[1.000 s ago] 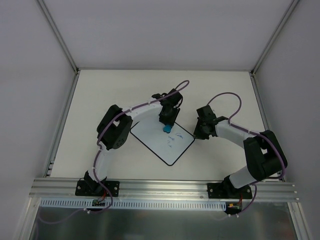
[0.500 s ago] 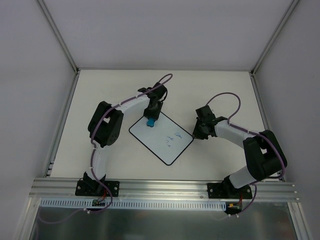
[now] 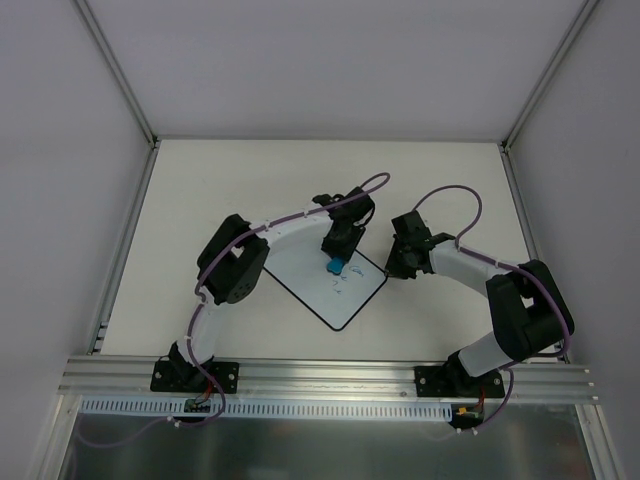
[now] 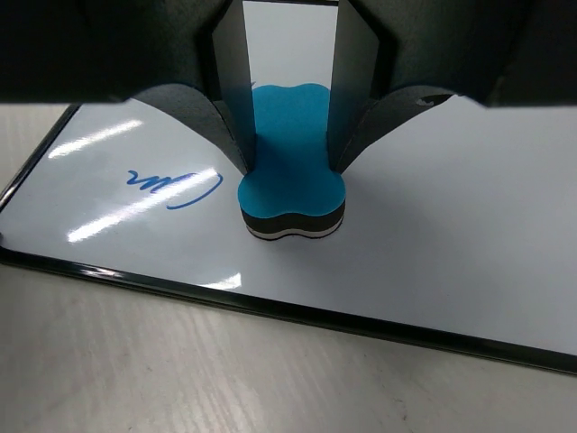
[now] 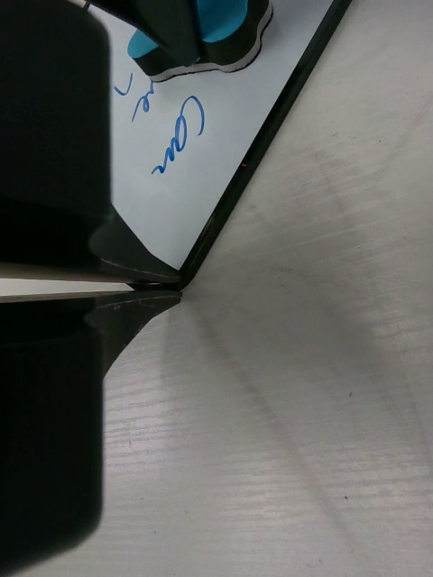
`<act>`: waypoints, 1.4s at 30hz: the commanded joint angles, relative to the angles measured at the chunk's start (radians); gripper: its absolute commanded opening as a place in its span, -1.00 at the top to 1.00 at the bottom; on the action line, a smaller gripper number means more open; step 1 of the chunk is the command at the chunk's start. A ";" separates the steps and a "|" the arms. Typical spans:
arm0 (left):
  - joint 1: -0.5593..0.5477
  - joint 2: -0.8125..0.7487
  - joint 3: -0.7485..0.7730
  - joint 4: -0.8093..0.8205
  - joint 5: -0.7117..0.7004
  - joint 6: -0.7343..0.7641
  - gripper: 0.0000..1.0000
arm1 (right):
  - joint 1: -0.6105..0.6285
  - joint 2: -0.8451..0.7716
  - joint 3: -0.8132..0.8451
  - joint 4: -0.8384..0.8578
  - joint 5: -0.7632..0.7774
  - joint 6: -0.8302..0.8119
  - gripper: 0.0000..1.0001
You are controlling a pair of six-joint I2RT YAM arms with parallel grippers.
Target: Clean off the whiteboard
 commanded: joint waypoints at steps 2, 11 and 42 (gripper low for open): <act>-0.019 0.024 -0.101 -0.050 0.121 -0.081 0.94 | 0.001 0.034 -0.016 -0.030 0.018 0.020 0.99; -0.077 -0.107 -0.302 -0.050 0.131 -0.085 0.94 | -0.009 0.034 -0.020 -0.032 0.021 0.029 0.99; -0.024 -0.012 -0.054 -0.053 -0.137 -0.145 1.00 | -0.009 0.023 -0.046 -0.026 0.004 0.034 0.99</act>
